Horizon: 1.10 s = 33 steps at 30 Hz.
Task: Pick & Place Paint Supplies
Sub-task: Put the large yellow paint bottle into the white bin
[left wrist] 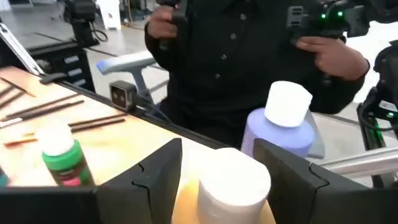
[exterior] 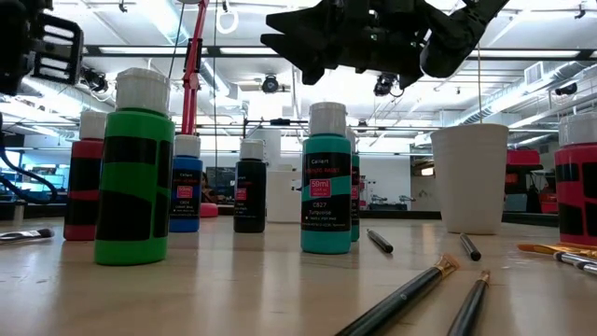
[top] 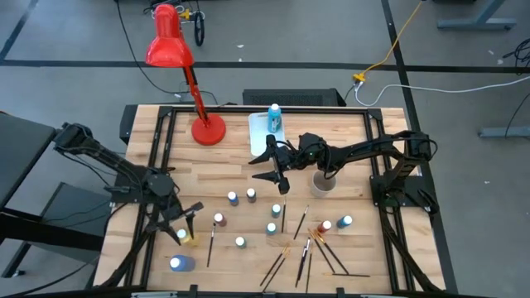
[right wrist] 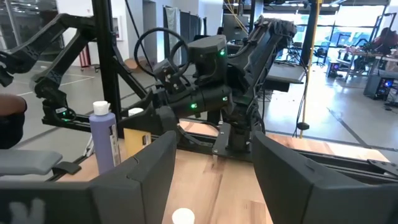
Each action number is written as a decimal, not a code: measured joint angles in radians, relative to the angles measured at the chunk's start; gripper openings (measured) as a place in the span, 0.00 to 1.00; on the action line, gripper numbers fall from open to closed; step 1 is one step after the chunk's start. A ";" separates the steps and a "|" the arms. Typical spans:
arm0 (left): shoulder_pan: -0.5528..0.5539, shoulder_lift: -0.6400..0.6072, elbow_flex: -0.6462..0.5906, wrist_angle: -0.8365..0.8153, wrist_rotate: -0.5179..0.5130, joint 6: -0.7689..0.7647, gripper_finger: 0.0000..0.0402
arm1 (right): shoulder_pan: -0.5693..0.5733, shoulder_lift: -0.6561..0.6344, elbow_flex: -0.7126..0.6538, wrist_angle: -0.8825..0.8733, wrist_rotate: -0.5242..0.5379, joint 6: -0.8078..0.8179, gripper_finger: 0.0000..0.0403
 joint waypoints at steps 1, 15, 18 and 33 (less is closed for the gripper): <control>0.000 0.006 0.000 0.002 0.000 0.000 0.52 | 0.000 0.000 0.000 0.000 0.000 0.000 0.52; 0.001 0.021 -0.002 0.050 -0.037 0.034 0.30 | 0.000 0.000 0.000 0.000 0.002 -0.001 0.52; 0.000 0.021 -0.002 0.090 -0.123 0.030 0.30 | 0.000 0.000 0.000 0.001 0.002 -0.001 0.52; 0.087 0.021 0.324 -0.369 -0.478 0.065 0.30 | -0.006 0.000 0.000 0.000 0.143 -0.005 0.52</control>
